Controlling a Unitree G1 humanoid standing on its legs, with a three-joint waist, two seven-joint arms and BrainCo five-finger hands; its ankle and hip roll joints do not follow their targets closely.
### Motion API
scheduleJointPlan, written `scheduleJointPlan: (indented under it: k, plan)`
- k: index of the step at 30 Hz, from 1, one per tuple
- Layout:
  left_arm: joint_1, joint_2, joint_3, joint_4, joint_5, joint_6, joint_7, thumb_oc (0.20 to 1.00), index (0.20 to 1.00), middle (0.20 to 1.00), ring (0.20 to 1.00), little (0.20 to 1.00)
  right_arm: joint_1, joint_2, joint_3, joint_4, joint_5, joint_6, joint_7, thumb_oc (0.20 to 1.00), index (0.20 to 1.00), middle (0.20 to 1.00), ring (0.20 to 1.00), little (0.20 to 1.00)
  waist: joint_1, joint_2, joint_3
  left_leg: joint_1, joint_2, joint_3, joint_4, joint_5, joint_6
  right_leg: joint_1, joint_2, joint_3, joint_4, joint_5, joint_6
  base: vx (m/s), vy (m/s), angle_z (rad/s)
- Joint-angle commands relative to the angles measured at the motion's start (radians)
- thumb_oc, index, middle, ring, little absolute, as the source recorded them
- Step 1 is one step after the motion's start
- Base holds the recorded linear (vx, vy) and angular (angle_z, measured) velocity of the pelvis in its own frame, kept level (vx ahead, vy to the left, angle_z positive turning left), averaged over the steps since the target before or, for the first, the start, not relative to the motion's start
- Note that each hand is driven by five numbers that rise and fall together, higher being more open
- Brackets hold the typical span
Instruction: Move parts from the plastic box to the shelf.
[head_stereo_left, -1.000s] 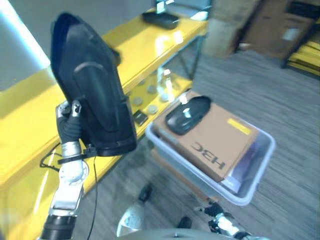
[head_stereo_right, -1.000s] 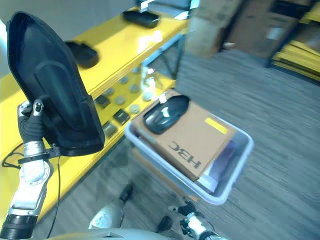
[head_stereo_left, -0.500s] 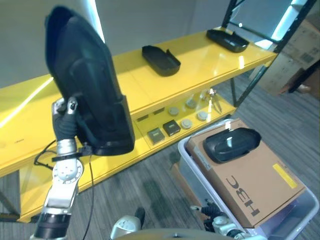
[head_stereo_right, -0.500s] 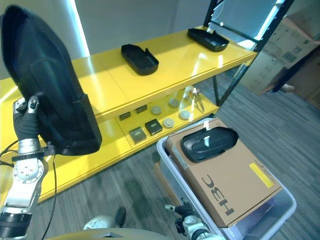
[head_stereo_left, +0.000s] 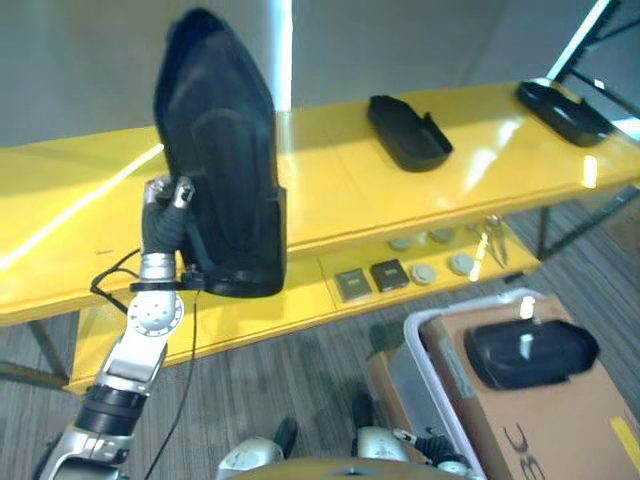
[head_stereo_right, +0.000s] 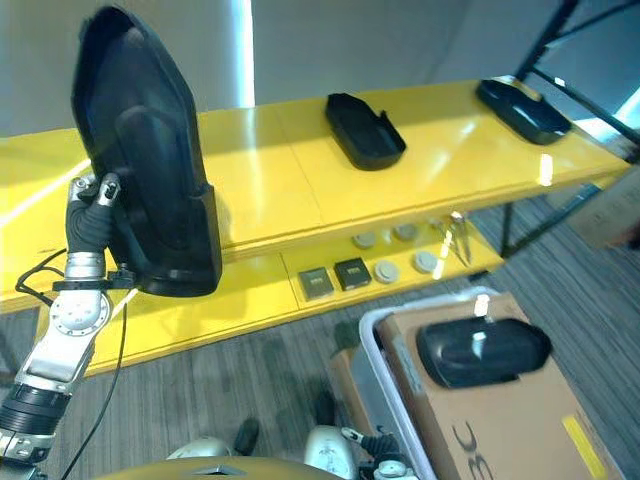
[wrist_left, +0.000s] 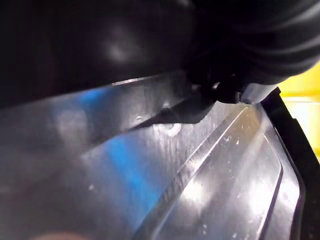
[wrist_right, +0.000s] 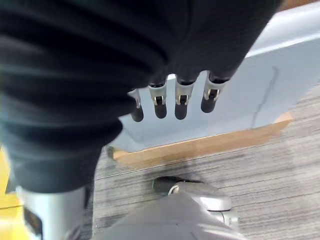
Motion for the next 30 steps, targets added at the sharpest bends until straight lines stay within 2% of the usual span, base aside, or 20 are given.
scheduleJointPlan:
  k: [1,4,6,8,10,12,14,15,19,20,21,22,26,30]
  plan:
    - [-0.015,-0.021,0.056,-0.134,-0.008,-0.056,0.004,0.200,0.200,0.200,0.200,0.200,-0.012,-0.010,0.024,0.014,0.002,-0.001,-0.001,1.000,1.000,1.000,1.000,1.000,-0.001,0.010,-0.044,-0.010,0.070,0.032,-0.072,-0.055,-0.058,0.032,-0.018,-0.047,0.015,-0.020,0.040,0.08,-0.156,0.92]
    - [0.001,-0.037,0.076,-0.135,-0.024,-0.048,0.016,0.200,0.200,0.200,0.200,0.200,-0.011,-0.011,0.039,0.015,-0.006,-0.002,0.006,1.000,1.000,1.000,1.000,1.000,0.012,0.016,-0.057,-0.037,0.097,0.003,-0.073,-0.050,-0.090,0.059,-0.006,-0.111,-0.008,-0.034,0.027,0.13,-0.246,0.61]
    - [-0.012,-0.037,0.068,-0.116,-0.023,-0.042,0.019,0.200,0.200,0.200,0.200,0.200,-0.011,-0.014,0.039,0.027,0.004,-0.002,0.005,1.000,1.000,1.000,1.000,1.000,0.007,0.016,-0.063,-0.054,0.110,-0.030,-0.073,-0.041,-0.109,0.065,0.008,-0.130,-0.019,-0.043,0.015,0.12,-0.213,0.63]
    - [-0.036,-0.030,0.064,-0.090,0.015,-0.020,0.034,0.200,0.200,0.200,0.200,0.200,-0.002,-0.015,0.040,0.029,0.012,-0.006,0.010,1.000,1.000,1.000,1.000,1.000,0.002,0.018,-0.066,-0.058,0.115,-0.037,-0.070,-0.038,-0.116,0.080,0.011,-0.157,-0.020,-0.050,0.008,0.14,-0.132,0.60]
    - [-0.077,-0.027,0.054,-0.059,0.020,-0.009,0.043,0.200,0.200,0.200,0.200,0.200,0.000,-0.024,0.034,0.031,0.017,-0.005,0.012,1.000,1.000,1.000,1.000,1.000,-0.014,0.023,-0.061,-0.066,0.116,-0.010,-0.066,-0.037,-0.119,0.101,0.008,-0.185,-0.032,-0.056,0.007,0.10,-0.060,0.57]
    - [-0.121,-0.011,0.069,-0.005,0.042,0.012,0.067,0.200,0.200,0.200,0.200,0.200,-0.004,-0.030,0.030,0.022,0.027,-0.006,0.022,1.000,1.000,1.000,1.000,1.000,-0.039,0.032,-0.069,-0.085,0.125,0.053,-0.074,-0.031,-0.119,0.102,0.000,-0.204,-0.046,-0.052,0.015,0.06,-0.002,0.38]
    - [-0.133,-0.005,0.077,0.022,0.044,0.015,0.081,0.200,0.200,0.200,0.200,0.200,-0.007,-0.030,0.033,0.020,0.031,-0.005,0.026,1.000,1.000,1.000,1.000,1.000,-0.044,0.034,-0.073,-0.084,0.129,0.074,-0.074,-0.037,-0.114,0.102,0.000,-0.195,-0.055,-0.046,0.016,0.06,0.004,0.11]
    - [-0.192,0.029,0.072,0.132,0.038,0.051,0.075,0.200,0.200,0.200,0.200,0.200,-0.004,-0.033,0.030,0.011,0.041,-0.010,0.031,1.000,1.000,1.000,1.000,1.000,-0.058,0.038,-0.079,-0.093,0.137,0.136,-0.074,-0.039,-0.111,0.099,-0.001,-0.171,-0.073,-0.033,0.018,0.07,0.010,-0.48]
    - [-0.301,0.068,0.051,0.283,0.036,0.094,0.092,0.200,0.200,0.200,0.200,0.200,-0.012,-0.031,0.037,0.036,0.028,0.006,0.048,1.000,1.000,1.000,1.000,1.000,-0.081,0.041,-0.081,-0.111,0.141,0.185,-0.074,-0.043,-0.110,0.067,-0.006,-0.152,-0.081,-0.027,0.028,0.04,0.031,-0.57]
    - [-0.381,0.071,0.020,0.398,-0.012,0.101,0.097,0.200,0.200,0.200,0.200,0.200,-0.026,-0.035,0.081,0.047,-0.023,0.017,0.055,1.000,1.000,1.000,1.000,1.000,-0.088,0.042,-0.076,-0.120,0.144,0.209,-0.074,-0.041,-0.110,0.047,-0.008,-0.136,-0.081,-0.019,0.031,0.00,0.029,-0.29]
    - [-0.387,0.072,0.017,0.405,-0.014,0.098,0.097,0.200,0.200,0.200,0.200,0.200,-0.028,-0.034,0.079,0.048,-0.024,0.017,0.055,1.000,1.000,1.000,1.000,1.000,-0.086,0.041,-0.075,-0.121,0.144,0.210,-0.074,-0.041,-0.110,0.046,-0.008,-0.135,-0.081,-0.019,0.031,0.01,0.028,-0.52]
    - [-0.489,0.085,-0.029,0.513,-0.037,0.120,0.102,0.200,0.200,0.200,0.200,0.200,-0.036,-0.040,0.120,0.052,-0.066,0.026,0.059,1.000,1.000,1.000,1.000,1.000,-0.094,0.045,-0.068,-0.128,0.146,0.218,-0.074,-0.037,-0.111,0.033,-0.008,-0.129,-0.081,-0.015,0.032,0.01,0.008,-0.48]
    - [-0.630,0.103,-0.103,0.671,-0.062,0.151,0.096,0.200,0.200,0.200,0.200,0.200,-0.064,-0.044,0.139,0.046,-0.068,0.030,0.056,1.000,1.000,1.000,1.000,1.000,-0.107,0.049,-0.041,-0.147,0.143,0.222,-0.074,-0.027,-0.111,0.009,-0.009,-0.121,-0.081,-0.006,0.037,-0.01,0.013,-0.11]
    - [-0.782,0.071,-0.179,0.883,-0.117,0.185,0.086,0.200,0.200,0.200,0.200,0.200,-0.098,-0.036,0.158,0.041,-0.044,0.034,0.057,1.000,1.000,1.000,1.000,1.000,-0.120,0.049,-0.016,-0.158,0.142,0.236,-0.074,-0.021,-0.110,-0.009,-0.009,-0.109,-0.081,0.004,0.042,0.00,0.005,-0.03]
